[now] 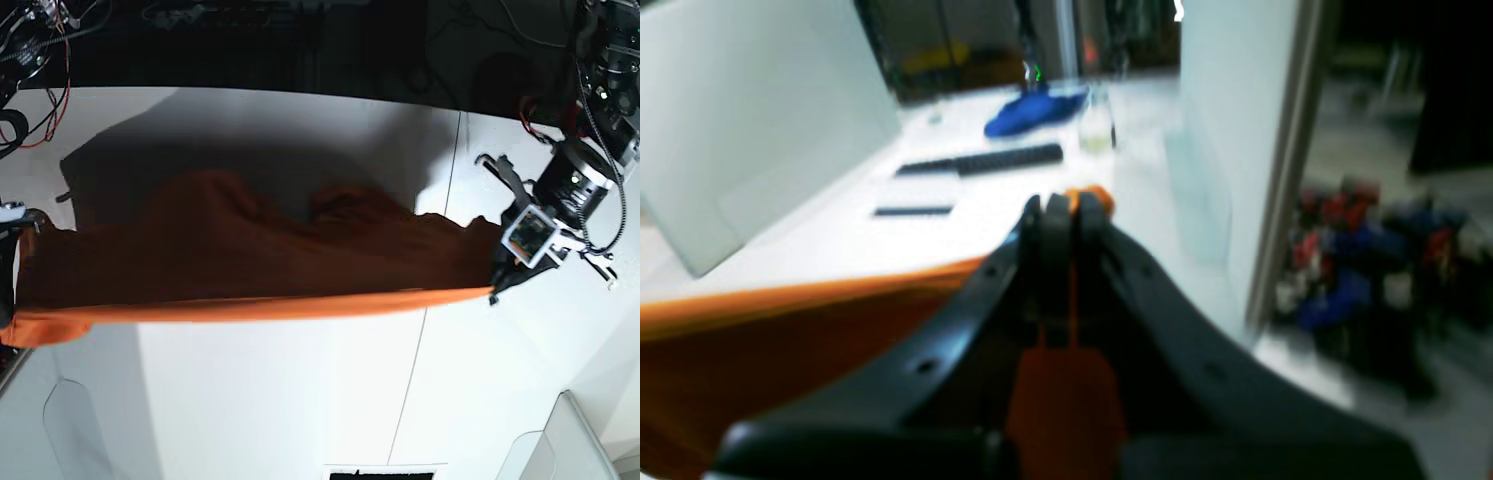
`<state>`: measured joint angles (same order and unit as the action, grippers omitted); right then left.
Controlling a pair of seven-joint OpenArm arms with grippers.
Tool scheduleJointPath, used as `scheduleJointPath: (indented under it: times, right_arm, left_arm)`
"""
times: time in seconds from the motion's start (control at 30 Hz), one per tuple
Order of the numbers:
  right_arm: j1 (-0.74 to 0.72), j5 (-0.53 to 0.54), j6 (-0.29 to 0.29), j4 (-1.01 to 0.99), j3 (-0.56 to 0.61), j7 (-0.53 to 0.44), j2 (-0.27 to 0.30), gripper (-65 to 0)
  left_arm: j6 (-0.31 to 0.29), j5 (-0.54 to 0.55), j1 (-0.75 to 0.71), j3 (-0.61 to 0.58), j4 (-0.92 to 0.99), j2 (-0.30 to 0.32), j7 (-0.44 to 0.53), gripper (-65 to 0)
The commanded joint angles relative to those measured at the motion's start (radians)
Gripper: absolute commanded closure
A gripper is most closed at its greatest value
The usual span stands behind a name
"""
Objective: Layout the t-shirt on the table in an organized manner, then fold the t-shirt properly
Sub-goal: 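Stretch the shirt between both grippers and swing it over the table, then lower the shirt and open both grippers, then grasp the shirt end nearest the left gripper with the left gripper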
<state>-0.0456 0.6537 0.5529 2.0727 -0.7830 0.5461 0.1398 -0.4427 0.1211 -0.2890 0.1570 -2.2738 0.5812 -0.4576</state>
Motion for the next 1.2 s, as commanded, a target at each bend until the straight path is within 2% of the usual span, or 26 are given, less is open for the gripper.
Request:
scheduleJointPath:
  times: [0.0, 0.13, 0.3, 0.5, 0.57, 0.63, 0.67, 0.7, 0.8, 0.83, 0.87, 0.93, 1.0, 1.17]
  right_arm:
    - [-0.044, -0.031, -0.025, -0.003, 0.021, -0.05, 0.016, 0.0]
    - [-0.181, -0.152, -0.025, -0.126, 0.2, -0.1, 0.015, 0.0]
    - [-0.376, -0.321, -0.026, -0.391, 0.385, -0.201, 0.015, 0.0]
    - [-0.603, -0.48, -0.034, -0.778, 0.491, -0.269, 0.015, 0.0]
    - [-0.672, -0.51, -0.037, -0.912, 0.509, -0.317, 0.015, 0.0]
    - [-0.722, -0.531, -0.036, -1.025, 0.517, -0.389, 0.015, 0.0]
    - [-0.739, -0.548, -0.036, -1.067, 0.517, -0.429, 0.014, 0.0]
    - [-0.751, -0.562, -0.036, -1.096, 0.517, -0.455, 0.015, 0.0]
    - [-0.761, -0.59, -0.037, -1.123, 0.517, -0.465, 0.015, -28.6]
    - [-0.759, -0.588, -0.037, -1.123, 0.517, -0.463, 0.015, -36.1]
    - [-0.757, -0.586, -0.037, -1.123, 0.517, -0.46, 0.015, -40.9]
    - [-0.754, -0.586, -0.037, -1.123, 0.517, -0.459, 0.015, -42.6]
    - [-0.748, -0.577, -0.037, -1.122, 0.517, -0.437, 0.019, -42.6]
    - [-0.703, -0.47, -0.04, -1.114, 0.507, -0.287, 0.049, -42.6]
  left_arm:
    - [0.031, -0.024, 0.039, 0.02, 0.045, 0.015, -0.015, 0.0]
    - [-0.022, 0.044, 0.199, 0.011, 0.267, 0.015, -0.01, 0.0]
    - [-0.022, 0.065, 0.369, -0.006, 0.478, 0.024, -0.01, 0.0]
    - [-0.087, 0.135, 0.463, -0.009, 0.692, 0.031, -0.006, 0.0]
    - [-0.113, 0.155, 0.498, -0.025, 0.776, 0.031, 0.032, 0.0]
    - [-0.116, 0.156, 0.534, -0.063, 0.861, 0.031, 0.071, 0.0]
    - [-0.116, 0.156, 0.549, -0.091, 0.898, 0.029, 0.085, -3.5]
    - [-0.116, 0.155, 0.561, -0.122, 0.928, 0.027, 0.093, -9.9]
    - [-0.103, 0.157, 0.583, -0.206, 1.002, 0.019, 0.095, -30.5]
    - [-0.078, 0.158, 0.585, -0.223, 1.017, 0.016, 0.094, -34.7]
    - [-0.056, 0.161, 0.585, -0.236, 1.029, 0.017, 0.09, -35.8]
    - [-0.025, 0.161, 0.585, -0.243, 1.031, 0.017, 0.057, -35.8]
    - [-0.023, 0.19, 0.585, -0.241, 1.024, 0.019, 0.016, -35.7]
    - [-0.163, 0.359, 0.576, -0.241, 0.957, 0.018, -0.08, -35.7]
